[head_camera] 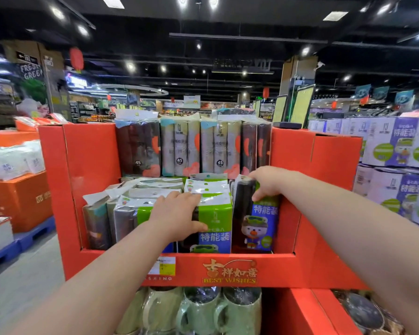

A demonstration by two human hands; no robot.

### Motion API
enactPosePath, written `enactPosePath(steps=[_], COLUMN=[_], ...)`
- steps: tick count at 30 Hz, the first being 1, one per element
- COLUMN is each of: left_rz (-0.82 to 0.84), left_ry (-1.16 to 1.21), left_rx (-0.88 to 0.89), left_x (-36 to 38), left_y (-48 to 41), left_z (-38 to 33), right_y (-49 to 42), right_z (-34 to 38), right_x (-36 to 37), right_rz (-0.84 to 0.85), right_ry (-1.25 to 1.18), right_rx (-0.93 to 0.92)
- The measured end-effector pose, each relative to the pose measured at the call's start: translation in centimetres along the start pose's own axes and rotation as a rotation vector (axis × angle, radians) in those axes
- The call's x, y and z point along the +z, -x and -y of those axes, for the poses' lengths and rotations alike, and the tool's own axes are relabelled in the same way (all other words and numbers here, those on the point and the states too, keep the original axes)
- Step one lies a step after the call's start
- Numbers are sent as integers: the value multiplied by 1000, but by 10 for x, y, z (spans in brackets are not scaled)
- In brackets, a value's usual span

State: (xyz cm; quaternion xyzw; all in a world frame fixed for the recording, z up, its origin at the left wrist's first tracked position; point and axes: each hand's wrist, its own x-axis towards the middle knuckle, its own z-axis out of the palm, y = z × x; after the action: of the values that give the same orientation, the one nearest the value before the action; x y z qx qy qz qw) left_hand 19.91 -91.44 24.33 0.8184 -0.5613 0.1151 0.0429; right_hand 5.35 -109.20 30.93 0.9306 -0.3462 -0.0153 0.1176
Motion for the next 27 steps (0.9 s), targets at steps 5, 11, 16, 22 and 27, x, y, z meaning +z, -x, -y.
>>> enactPosePath(steps=[5,11,16,22,27], left_rz=[-7,-14,-15,-85,-183], left_ry=[18,19,50,78,-78], left_rx=[-9,-16,-54,-125,-156], left_x=[3,3,2,2,2], left_y=[-3,-4,-2,3,19], left_z=[0,-1,-3,-11,-33], right_y=[-13,-11,0,36,80], right_z=[4,8,8,8,13], right_x=[24,35,41,34,35], right_rz=[-62,-21,-83,-188,-284], right_ry=[45,121,13,-84,-76], right_rx=[60,68,81,18,-98])
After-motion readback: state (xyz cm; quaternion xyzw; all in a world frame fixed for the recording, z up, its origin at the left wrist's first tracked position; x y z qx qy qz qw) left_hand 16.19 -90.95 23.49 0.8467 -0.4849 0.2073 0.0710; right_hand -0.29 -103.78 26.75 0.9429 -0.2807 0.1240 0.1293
